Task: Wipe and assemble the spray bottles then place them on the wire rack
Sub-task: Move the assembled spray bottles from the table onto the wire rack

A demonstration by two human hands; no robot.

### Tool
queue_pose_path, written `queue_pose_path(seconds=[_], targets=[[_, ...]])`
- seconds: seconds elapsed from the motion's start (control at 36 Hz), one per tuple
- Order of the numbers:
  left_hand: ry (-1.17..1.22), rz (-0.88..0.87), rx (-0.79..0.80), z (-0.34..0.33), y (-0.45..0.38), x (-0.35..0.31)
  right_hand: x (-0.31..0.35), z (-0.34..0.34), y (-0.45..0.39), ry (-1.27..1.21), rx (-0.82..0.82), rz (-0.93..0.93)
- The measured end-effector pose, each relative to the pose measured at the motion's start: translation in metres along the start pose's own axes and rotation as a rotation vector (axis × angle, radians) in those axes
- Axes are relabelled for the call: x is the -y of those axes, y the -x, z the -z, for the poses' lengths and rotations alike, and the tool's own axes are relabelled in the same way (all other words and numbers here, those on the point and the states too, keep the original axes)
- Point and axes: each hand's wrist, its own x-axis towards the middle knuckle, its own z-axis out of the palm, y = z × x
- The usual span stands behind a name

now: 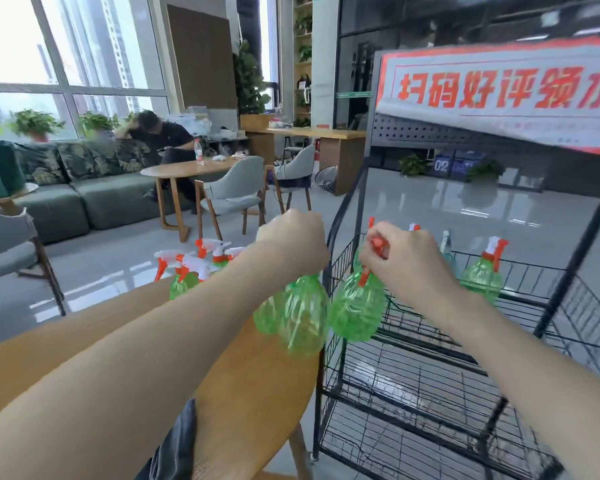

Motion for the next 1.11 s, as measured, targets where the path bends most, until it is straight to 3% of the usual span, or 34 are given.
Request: queue_pose_path(seconds=[0.22,0.36,0.53,0.78,1.11], targets=[[0.201,-0.093,-0.139,0.015,-0.060,-0.063,-0.059,0.049,-0.031,0.148,-0.204,0.012],[0.294,-0.079,-0.157,-0.008,-0.093,-0.083,-0.093,0.042,-0.046,0.173,-0.216,0.007],[0.218,-0.084,-0.099,-0.056,-0.121,-0.087,-0.114,0.013,-0.051,0.205,-0.081,-0.047],[0.143,-0.147,0.061,-0.110,-0.139,-0.075,-0.131,-0.035,-0.040,0.161,0.136,0.044],[0.068,-0.163,0.079,-0.109,-0.147,-0.072,-0.129,-0.038,-0.041,0.154,0.155,-0.071]])
